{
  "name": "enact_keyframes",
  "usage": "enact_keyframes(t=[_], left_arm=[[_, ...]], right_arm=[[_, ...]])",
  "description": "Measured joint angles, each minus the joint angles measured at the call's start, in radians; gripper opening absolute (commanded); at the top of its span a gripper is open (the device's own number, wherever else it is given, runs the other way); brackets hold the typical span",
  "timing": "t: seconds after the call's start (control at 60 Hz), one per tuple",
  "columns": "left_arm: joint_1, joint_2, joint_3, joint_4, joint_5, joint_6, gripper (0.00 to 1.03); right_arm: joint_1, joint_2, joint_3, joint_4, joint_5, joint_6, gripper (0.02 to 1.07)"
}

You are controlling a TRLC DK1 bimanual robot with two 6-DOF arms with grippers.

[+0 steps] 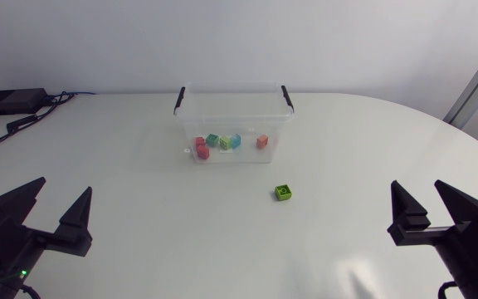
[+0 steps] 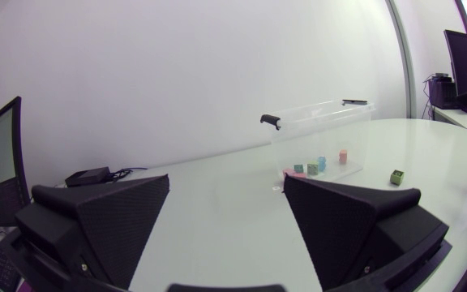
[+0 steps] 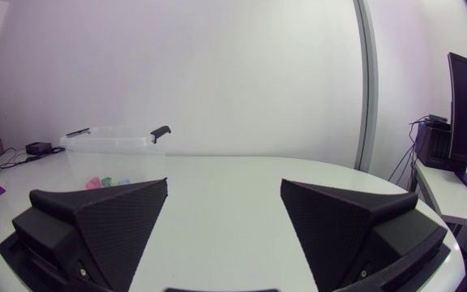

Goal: Place the duplo bricks in the container

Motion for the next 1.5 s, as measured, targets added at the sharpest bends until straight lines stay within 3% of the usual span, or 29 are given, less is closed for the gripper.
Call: enact_keyframes(t=[0.617,0.8,1.017,1.25,1.5], left_arm=[[0.000,0.000,0.000,0.000,0.000,0.000,0.99],[0.000,0.000,0.000,0.000,0.000,0.000,0.99],[0.000,0.000,0.000,0.000,0.000,0.000,0.99],[0.000,0.000,0.000,0.000,0.000,0.000,0.99],[0.000,0.000,0.000,0.000,0.000,0.000,0.99]], right_arm=[[-0.012,0.000,0.000,-0.003,-0.024,-0.050,1.02],[0.035,0.041,0.106,-0.188,-0.108,-0.068,1.02],[0.055,0.409,0.427,-0.266,-0.122,-0.057,1.02],[0.211,0.864,0.726,-0.436,-0.127,-0.011,1.02],[0.329,1.200,0.817,-0.446,-0.100,0.010,1.02]])
